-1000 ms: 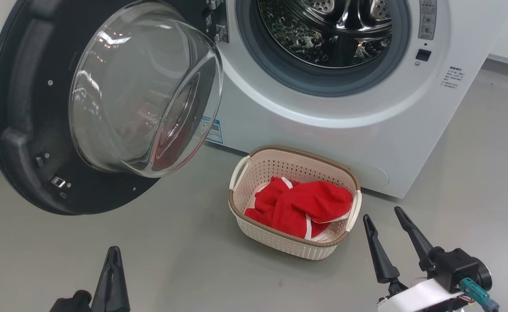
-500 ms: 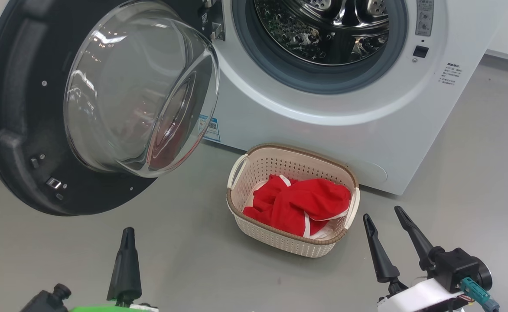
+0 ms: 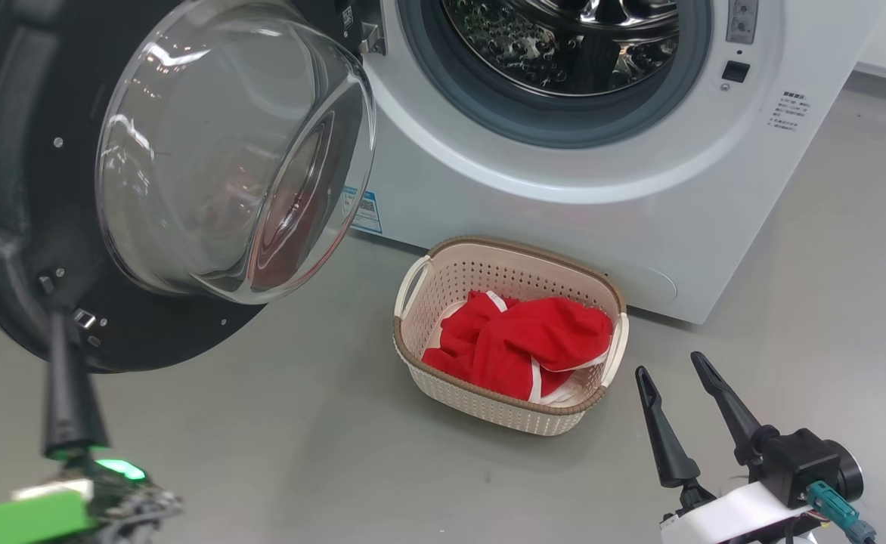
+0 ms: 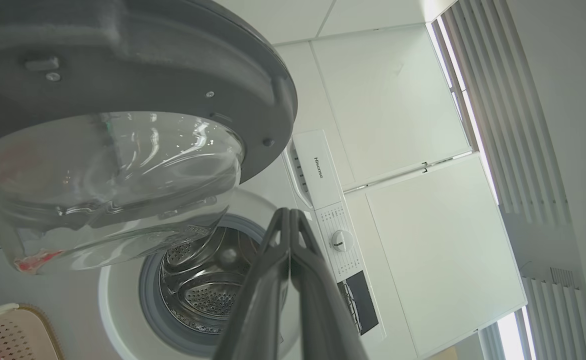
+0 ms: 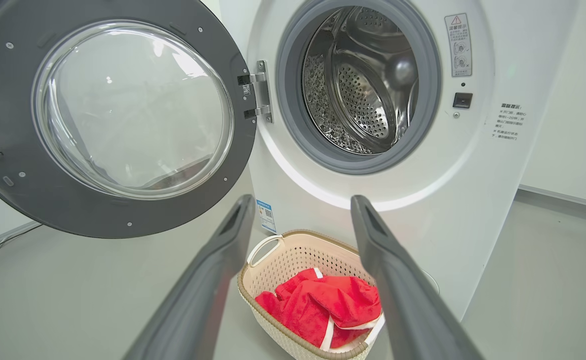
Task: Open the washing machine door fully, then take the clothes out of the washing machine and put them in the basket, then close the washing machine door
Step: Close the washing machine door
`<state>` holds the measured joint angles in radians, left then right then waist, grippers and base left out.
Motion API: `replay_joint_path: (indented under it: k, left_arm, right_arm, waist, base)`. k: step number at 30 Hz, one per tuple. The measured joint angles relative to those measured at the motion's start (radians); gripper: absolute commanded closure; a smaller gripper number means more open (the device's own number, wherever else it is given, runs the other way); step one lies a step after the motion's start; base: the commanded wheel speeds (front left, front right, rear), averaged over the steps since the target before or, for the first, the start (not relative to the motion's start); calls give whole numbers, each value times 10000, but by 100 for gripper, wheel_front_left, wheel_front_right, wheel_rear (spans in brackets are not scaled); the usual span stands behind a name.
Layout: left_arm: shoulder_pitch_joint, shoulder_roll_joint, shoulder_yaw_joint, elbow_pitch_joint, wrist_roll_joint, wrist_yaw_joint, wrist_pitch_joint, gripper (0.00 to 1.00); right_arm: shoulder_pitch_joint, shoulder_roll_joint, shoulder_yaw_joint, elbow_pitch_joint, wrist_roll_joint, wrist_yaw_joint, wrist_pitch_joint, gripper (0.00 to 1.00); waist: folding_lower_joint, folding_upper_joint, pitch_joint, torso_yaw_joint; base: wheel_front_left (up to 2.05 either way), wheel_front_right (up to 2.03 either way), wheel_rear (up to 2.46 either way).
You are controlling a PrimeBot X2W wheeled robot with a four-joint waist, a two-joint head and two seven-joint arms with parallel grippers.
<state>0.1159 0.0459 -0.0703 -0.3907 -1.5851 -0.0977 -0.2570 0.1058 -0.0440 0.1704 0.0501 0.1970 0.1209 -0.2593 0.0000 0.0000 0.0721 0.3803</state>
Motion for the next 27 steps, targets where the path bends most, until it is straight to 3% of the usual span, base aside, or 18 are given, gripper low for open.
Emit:
replay_joint_path:
  k: [5, 11, 17, 24, 27]
  left_arm:
    - [-593, 77, 1482, -192, -259, -48, -8, 100]
    - [-1399, 1057, 2957, 104, -949, -12, 42, 100]
    - [-2045, 2414, 4084, 1492, -1772, 905, 679, 100]
    - [-2892, 3277, 4589, 2970, -2759, 1918, 1384, 100]
    - [-3076, 3524, 4652, 3346, -2940, 2038, 1582, 100]
  right_arm:
    - [-9, -58, -31, -94, -2, 0, 0, 0]
    - [-46, -163, -44, -182, -8, 0, 0, 0]
    - [-215, -226, -2, -336, -61, 6, 0, 0]
    - [-426, -362, -38, -485, -63, 6, 0, 0]
    - [-433, -382, -8, -499, -63, 8, 0, 0]
  waist:
    - [0, 0, 164, -12]
    - [0, 0, 385, -21]
    - [0, 0, 675, -127]
    - [0, 0, 1036, -266]
    - [0, 0, 1138, -321]
  base:
    - [0, 0, 0]
    - [0, 0, 0]
    - [0, 0, 0]
    - [0, 0, 0]
    - [0, 0, 0]
